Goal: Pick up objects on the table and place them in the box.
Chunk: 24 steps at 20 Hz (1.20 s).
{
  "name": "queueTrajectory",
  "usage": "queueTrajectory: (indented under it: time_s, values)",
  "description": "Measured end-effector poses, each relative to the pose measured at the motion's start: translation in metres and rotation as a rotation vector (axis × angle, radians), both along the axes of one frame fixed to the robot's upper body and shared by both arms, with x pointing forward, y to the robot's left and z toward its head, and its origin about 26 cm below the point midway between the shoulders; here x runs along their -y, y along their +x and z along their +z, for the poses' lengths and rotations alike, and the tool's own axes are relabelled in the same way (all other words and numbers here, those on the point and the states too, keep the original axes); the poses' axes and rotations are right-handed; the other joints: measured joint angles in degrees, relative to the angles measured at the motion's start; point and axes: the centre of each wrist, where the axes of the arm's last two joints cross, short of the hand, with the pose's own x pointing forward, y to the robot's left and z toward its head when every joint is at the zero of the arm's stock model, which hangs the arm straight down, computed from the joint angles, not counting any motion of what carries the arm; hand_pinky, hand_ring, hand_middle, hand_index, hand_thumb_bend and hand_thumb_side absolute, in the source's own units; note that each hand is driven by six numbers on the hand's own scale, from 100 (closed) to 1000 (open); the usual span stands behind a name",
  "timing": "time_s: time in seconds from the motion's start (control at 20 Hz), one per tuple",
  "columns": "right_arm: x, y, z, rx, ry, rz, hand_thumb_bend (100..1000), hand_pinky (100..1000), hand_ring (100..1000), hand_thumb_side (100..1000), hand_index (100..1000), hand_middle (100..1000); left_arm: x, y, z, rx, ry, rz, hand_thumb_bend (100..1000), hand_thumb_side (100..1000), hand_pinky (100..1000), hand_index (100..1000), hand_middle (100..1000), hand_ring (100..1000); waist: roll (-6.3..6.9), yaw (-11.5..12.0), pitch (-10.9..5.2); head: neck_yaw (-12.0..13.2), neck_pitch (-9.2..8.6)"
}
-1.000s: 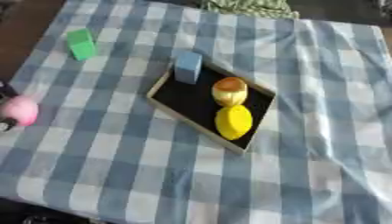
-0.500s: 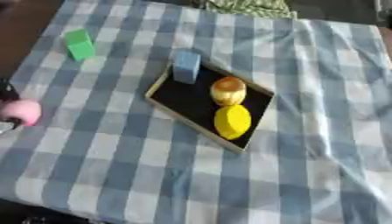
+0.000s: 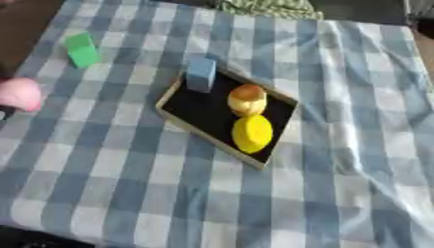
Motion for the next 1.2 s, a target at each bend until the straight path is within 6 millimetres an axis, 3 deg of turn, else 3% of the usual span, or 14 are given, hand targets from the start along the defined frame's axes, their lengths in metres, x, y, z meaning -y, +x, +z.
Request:
queueTrajectory:
  time_s: [0.3, 0.55, 0.8, 1.2]
  values:
    - [0.0, 0.0, 0.0, 0.0, 0.0, 0.001, 100, 806, 827, 217, 751, 658, 0.026, -0.004, 0.035, 0.095, 0.009, -0.175, 345, 100, 756, 620, 589, 658, 0.43, -0.12, 0.0, -0.44, 0.2]
    - [0.0, 0.0, 0.001, 0.004, -0.001, 0.006, 100, 806, 827, 214, 751, 659, 0.067, -0.003, 0.056, 0.076, 0.012, -0.359, 283, 100, 755, 621, 585, 651, 0.5, -0.28, -0.01, -0.79, 0.26]
    - [-0.002, 0.0, 0.005, 0.011, -0.003, 0.013, 100, 806, 827, 213, 751, 659, 0.114, -0.001, 0.061, -0.019, 0.003, -0.52, 235, 100, 756, 621, 581, 645, 0.5, -0.61, -0.06, -0.8, 0.28]
    - [-0.005, 0.001, 0.008, 0.027, 0.009, 0.024, 100, 805, 826, 209, 748, 655, 0.163, 0.013, 0.054, -0.096, -0.006, -0.642, 222, 100, 755, 622, 578, 640, 0.5, -0.65, -0.06, -1.28, 0.28]
